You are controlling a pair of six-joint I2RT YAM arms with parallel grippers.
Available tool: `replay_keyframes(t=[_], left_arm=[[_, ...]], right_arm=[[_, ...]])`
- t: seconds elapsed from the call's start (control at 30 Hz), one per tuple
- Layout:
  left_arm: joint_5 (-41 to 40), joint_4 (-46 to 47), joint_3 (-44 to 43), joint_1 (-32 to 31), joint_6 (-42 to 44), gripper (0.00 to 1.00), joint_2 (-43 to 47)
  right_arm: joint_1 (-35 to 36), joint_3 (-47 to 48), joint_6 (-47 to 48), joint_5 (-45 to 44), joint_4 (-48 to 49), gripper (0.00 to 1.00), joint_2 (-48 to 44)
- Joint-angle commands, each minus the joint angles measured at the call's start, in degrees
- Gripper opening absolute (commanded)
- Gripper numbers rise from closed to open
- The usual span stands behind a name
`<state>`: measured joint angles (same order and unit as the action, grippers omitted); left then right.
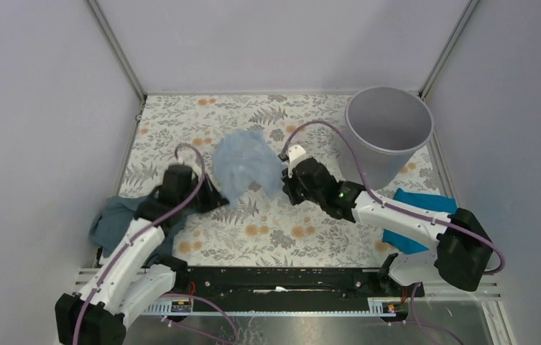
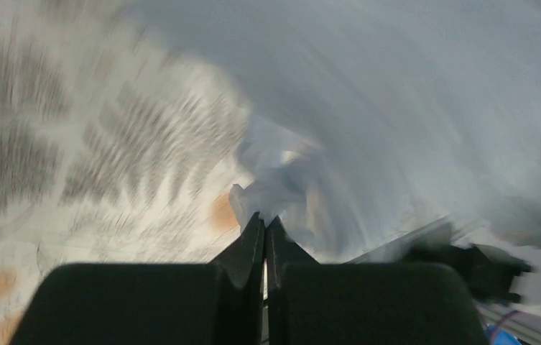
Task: Put the trash bags into the trash bin
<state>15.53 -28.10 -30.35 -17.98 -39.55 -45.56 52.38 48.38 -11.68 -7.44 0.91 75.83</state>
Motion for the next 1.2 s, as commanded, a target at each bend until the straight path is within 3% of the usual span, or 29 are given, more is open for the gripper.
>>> replay_keyframes(t=[0.0, 0.07, 0.17, 0.27, 0.33, 0.47, 0.53, 0.63, 0.73, 0.83, 0.9, 1.0, 1.07, 1.17], left_arm=[[7.8, 5.6, -34.7, 0.1, 8.4, 0.00, -6.8], [10.4, 5.4, -46.4, 0.1, 9.4, 0.00, -9.2], [10.1, 12.8, -48.2, 0.0, 7.5, 0.00, -5.1], [2.3, 13.3, -37.3, 0.1, 4.6, 0.00, 0.4], [-2.5, 8.2, -25.5, 0.0, 1.5, 0.00, 0.8], [2.3, 8.2, -3.8, 0.1, -2.7, 0.00, 1.5], [2.1, 9.1, 1.3, 0.1, -3.9, 0.00, 3.7], [0.7, 8.1, -5.4, 0.5, 0.0, 0.00, 3.0], [1.7, 5.3, -24.6, 0.5, 7.9, 0.00, -3.9], [6.3, 4.9, -46.3, 0.4, 10.6, 0.00, -8.7], [8.8, 9.1, -51.9, 0.4, 9.2, 0.00, -7.2], [7.2, 15.1, -48.0, 0.4, 6.6, 0.00, -1.5], [3.4, 15.4, -39.9, 0.4, 5.8, 0.00, 2.1], [2.1, 10.7, -25.2, 0.4, 4.3, 0.00, 3.8]], right_arm=[[0.2, 26.9, 6.7, -0.3, -4.2, 0.00, -1.3], [0.2, 36.6, 7.6, 3.0, -9.4, 0.00, -0.5], [0.4, 36.4, 5.8, 7.2, -6.5, 0.00, -5.3], [0.4, 24.0, 3.0, 4.5, 1.7, 0.00, -11.8], [0.3, 14.8, 0.3, 0.3, 2.5, 0.00, -13.1], [0.3, -1.3, -8.1, 1.8, 3.9, 0.00, -10.0], [0.2, -5.2, -10.2, 3.8, 6.1, 0.00, -8.6], [0.2, -0.1, -6.6, 1.0, 4.4, 0.00, -7.2], [0.2, 17.3, 3.3, -1.1, -2.1, 0.00, -4.0], [0.3, 34.2, 8.7, -0.4, -9.2, 0.00, -2.3], [0.3, 39.4, 9.4, 1.8, -9.8, 0.00, -4.3], [0.3, 33.8, 8.7, 3.2, -2.0, 0.00, -11.5], [0.4, 25.0, 7.7, 1.4, 4.5, 0.00, -15.9], [0.2, 12.7, 5.3, -4.4, 4.5, 0.00, -16.6]])
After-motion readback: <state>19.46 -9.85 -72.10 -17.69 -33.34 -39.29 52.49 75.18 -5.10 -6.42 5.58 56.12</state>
